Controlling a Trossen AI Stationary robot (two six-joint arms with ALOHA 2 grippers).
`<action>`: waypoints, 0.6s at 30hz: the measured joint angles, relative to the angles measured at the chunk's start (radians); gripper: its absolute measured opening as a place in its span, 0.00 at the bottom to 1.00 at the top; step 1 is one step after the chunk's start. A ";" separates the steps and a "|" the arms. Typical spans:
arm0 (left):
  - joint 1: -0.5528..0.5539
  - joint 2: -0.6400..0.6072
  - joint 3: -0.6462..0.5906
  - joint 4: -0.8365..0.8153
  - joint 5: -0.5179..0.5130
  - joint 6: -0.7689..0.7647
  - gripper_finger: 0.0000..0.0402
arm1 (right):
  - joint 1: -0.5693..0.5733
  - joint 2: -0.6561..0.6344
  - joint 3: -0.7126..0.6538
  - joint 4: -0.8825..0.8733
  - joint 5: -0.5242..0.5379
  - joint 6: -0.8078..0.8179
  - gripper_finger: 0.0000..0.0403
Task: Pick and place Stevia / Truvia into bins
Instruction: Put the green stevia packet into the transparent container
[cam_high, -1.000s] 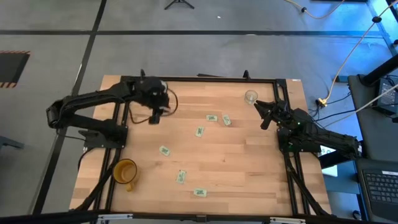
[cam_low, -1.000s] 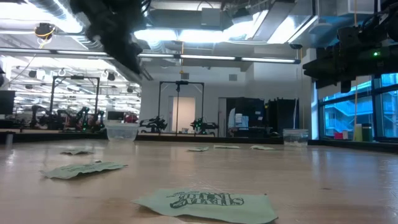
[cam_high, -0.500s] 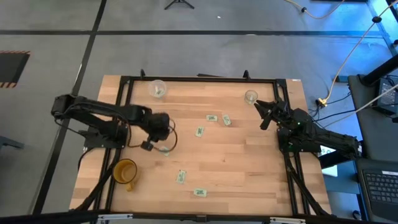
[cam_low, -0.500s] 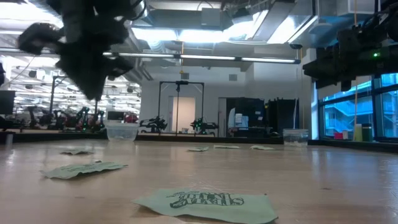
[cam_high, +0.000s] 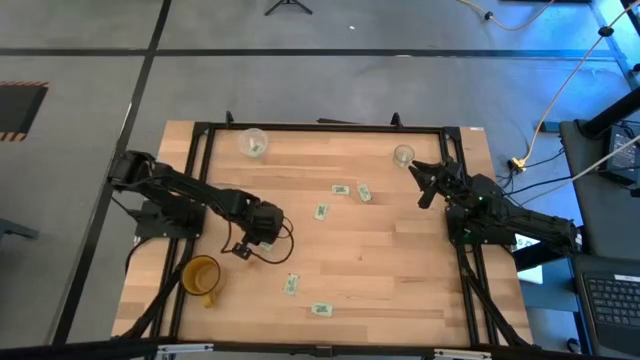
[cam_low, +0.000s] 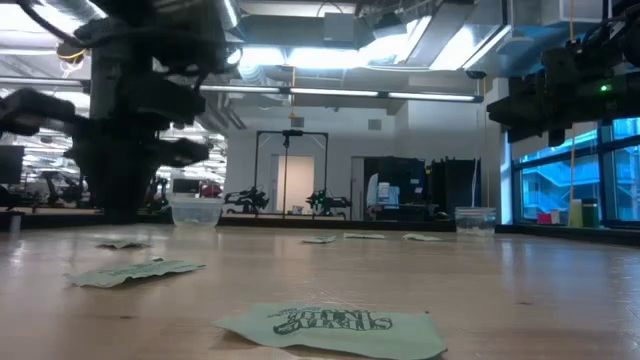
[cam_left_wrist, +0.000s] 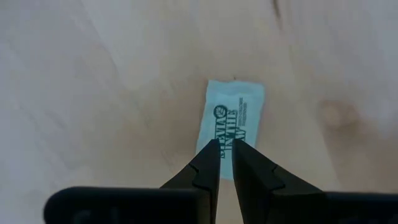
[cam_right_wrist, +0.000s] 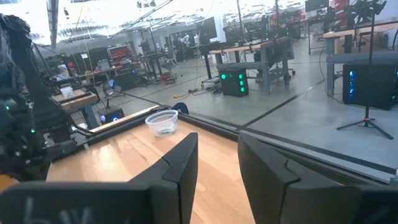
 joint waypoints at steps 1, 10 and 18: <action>0.001 0.015 0.000 0.000 0.000 0.001 0.09 | 0.000 0.000 0.000 0.000 0.000 0.000 0.29; 0.010 0.088 0.004 0.014 0.000 0.055 0.08 | 0.000 0.000 0.000 -0.001 -0.086 -0.030 0.29; 0.070 0.094 0.002 0.169 -0.009 0.056 0.08 | 0.000 0.034 0.000 0.007 -0.128 -0.060 0.29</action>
